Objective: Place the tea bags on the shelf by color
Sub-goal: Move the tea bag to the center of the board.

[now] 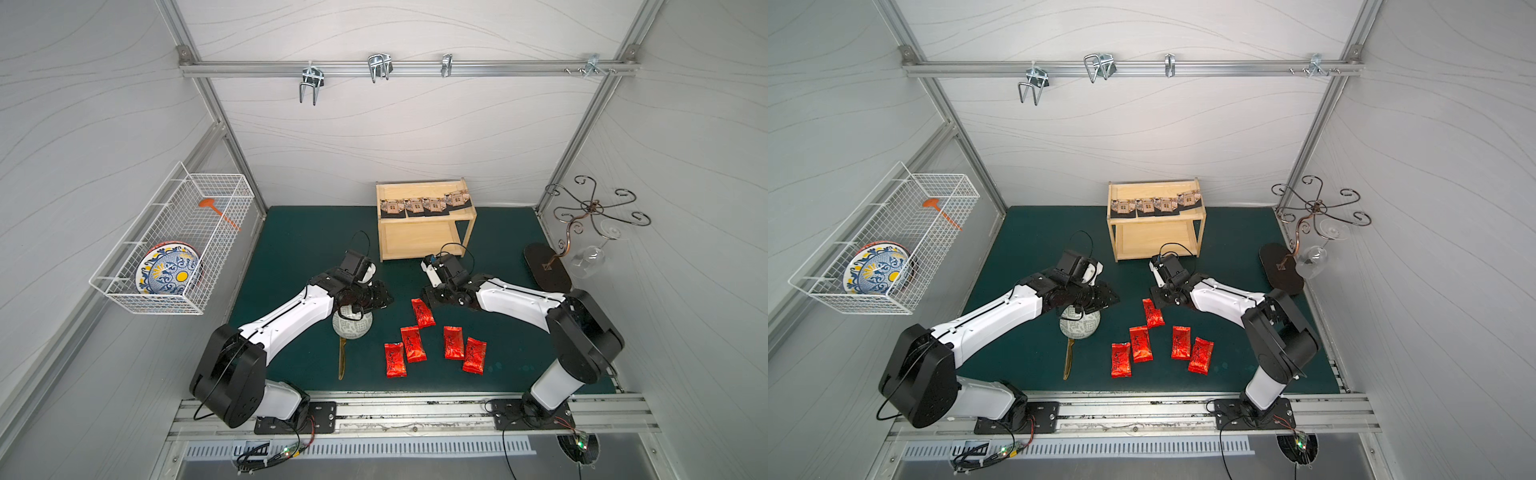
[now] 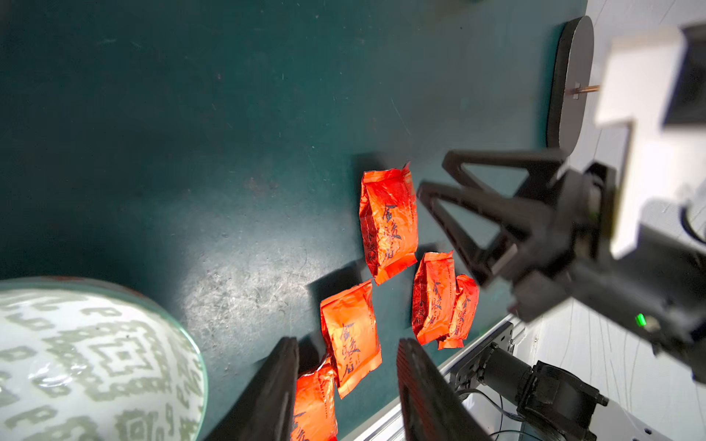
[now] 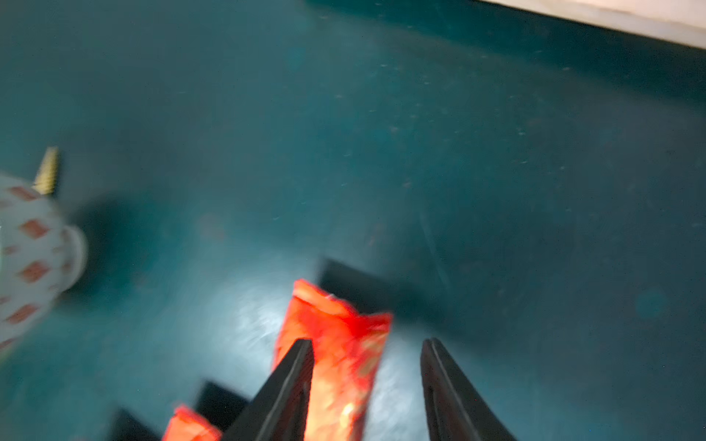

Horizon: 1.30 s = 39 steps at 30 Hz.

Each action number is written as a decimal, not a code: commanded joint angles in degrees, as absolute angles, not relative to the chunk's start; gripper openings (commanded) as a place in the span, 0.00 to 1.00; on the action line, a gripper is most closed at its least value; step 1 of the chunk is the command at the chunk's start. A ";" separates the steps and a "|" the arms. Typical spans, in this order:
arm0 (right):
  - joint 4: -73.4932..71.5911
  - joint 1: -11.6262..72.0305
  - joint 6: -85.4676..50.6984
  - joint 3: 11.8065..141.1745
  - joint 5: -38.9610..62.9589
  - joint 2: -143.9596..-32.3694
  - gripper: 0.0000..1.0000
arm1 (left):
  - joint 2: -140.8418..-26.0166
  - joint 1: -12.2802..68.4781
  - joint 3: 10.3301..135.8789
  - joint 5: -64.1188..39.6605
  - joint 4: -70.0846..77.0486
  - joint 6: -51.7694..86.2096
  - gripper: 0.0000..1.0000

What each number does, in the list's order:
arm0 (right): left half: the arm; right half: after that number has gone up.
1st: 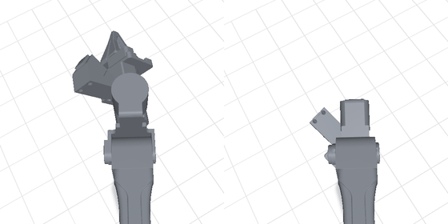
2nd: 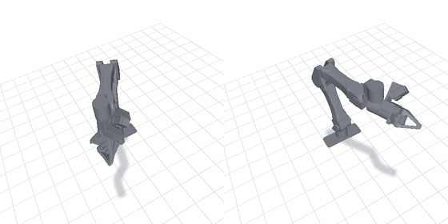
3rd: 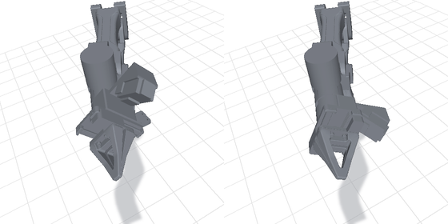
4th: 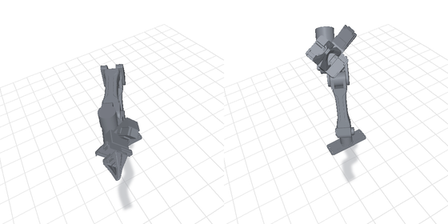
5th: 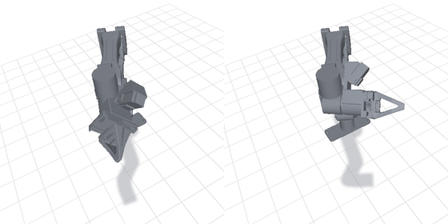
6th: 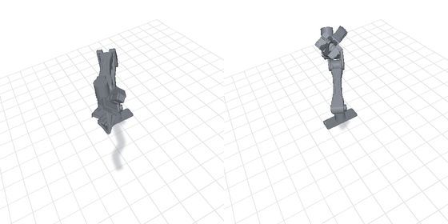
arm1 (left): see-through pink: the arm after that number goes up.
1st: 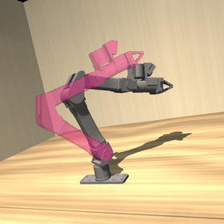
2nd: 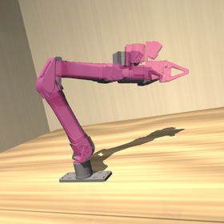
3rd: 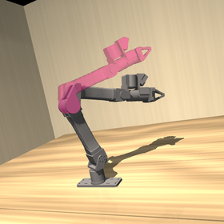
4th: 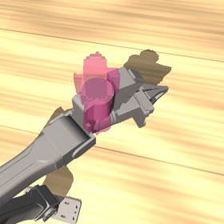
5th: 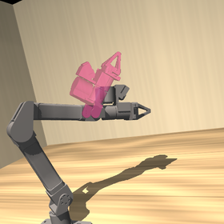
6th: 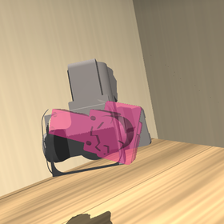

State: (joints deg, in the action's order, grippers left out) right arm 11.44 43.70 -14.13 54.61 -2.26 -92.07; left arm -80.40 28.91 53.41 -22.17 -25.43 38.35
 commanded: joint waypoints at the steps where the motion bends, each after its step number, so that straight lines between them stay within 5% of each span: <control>1: 14.86 51.25 -19.42 51.81 -6.32 -86.57 0.49 | -79.23 28.58 54.02 -23.64 -24.49 37.11 0.48; 9: 11.55 55.28 -26.89 41.88 -4.18 -83.06 0.35 | -79.01 28.33 53.70 -24.21 -24.30 36.91 0.48; 30: 2.87 40.87 -22.14 45.35 8.37 -92.13 0.35 | -80.76 27.95 54.11 -24.10 -23.29 37.34 0.48; 39: -2.13 36.97 -28.78 44.12 11.72 -90.77 0.36 | -92.30 32.81 65.14 -23.09 -24.78 37.60 0.47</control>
